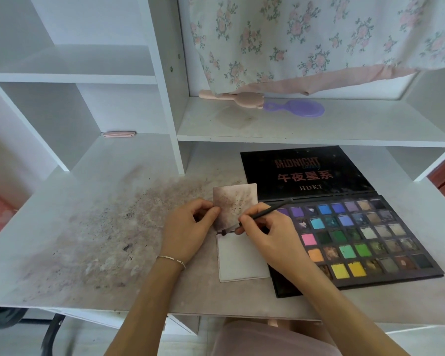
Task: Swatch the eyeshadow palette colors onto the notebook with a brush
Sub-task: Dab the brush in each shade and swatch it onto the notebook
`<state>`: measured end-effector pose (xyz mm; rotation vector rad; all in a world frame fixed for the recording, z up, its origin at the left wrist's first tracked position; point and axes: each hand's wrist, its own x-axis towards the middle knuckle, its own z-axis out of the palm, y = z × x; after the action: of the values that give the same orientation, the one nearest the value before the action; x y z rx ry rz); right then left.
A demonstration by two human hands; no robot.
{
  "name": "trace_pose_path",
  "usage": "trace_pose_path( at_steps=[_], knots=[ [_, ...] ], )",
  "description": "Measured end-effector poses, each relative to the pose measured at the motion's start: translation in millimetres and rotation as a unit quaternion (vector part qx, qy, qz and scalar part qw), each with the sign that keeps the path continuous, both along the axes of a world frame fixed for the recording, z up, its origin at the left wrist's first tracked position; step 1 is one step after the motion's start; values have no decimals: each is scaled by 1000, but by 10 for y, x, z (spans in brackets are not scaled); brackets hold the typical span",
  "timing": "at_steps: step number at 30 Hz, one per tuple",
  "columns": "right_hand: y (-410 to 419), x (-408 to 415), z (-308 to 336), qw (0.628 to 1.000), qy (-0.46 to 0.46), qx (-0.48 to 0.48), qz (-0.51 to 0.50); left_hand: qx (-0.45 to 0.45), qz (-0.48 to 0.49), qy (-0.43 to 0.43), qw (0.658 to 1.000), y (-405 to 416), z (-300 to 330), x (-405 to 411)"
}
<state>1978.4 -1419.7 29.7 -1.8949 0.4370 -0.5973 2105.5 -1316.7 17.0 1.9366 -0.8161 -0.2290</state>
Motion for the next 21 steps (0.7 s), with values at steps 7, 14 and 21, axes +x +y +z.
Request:
trace_pose_path(
  at_steps=[7, 14, 21],
  knots=[
    [-1, 6, -8, 1000, 17, -21, 2, -4, 0, 1, 1000, -1, 3, -3],
    [1, 1, -13, 999, 25, -25, 4, -7, 5, 9, 1000, -3, -8, 0],
    [1, 3, -9, 999, 27, -29, 5, -4, 3, 7, 1000, -3, -2, -3]
  ],
)
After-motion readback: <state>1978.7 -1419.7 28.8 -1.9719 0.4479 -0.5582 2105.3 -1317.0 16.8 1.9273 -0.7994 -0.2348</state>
